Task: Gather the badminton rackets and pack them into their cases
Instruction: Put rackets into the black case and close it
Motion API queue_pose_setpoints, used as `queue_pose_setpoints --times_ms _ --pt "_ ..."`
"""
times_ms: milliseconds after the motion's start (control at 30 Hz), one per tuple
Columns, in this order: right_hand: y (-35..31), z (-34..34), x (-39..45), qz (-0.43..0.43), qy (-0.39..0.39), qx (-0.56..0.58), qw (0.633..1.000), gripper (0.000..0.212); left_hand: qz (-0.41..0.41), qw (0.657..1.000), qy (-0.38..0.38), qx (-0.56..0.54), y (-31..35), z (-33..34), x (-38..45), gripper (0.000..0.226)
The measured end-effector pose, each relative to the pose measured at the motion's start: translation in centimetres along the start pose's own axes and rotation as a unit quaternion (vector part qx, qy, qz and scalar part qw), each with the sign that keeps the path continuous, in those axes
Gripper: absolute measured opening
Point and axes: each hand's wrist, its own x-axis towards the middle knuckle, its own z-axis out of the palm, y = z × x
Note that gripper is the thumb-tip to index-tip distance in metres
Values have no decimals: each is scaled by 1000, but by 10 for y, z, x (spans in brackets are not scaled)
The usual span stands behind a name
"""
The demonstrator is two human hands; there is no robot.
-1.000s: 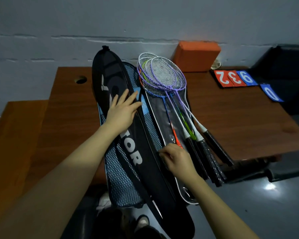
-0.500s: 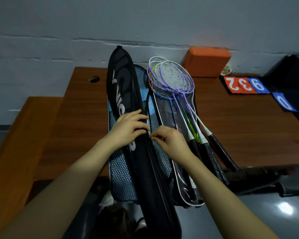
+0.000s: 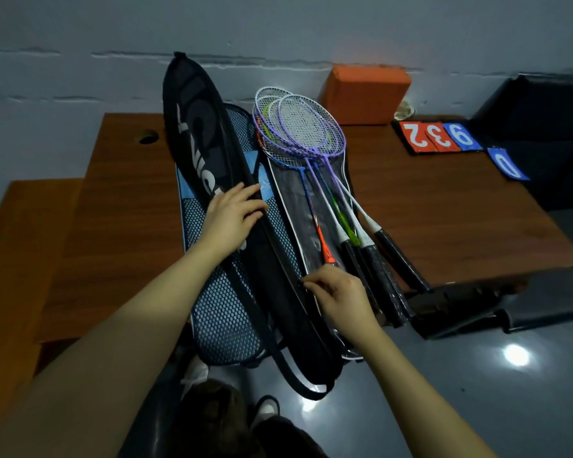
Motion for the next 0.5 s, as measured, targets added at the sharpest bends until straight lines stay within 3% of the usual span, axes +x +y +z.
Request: queue_pose_setpoints --times_ms 67,167,233,333,500 --pt "-2 2 1 -3 8 3 1000 9 32 999 -19 1 7 2 -16 29" --pt "-5 -4 8 -13 25 25 999 7 137 985 -109 13 20 4 -49 38" --pt "-9 -9 15 -25 25 31 999 6 130 982 -137 -17 24 7 -57 41" --pt "-13 -11 21 -31 19 33 999 6 127 983 -118 -54 21 8 -49 52" --pt "-12 -17 16 13 47 68 996 5 100 983 -99 -117 17 13 -28 22"
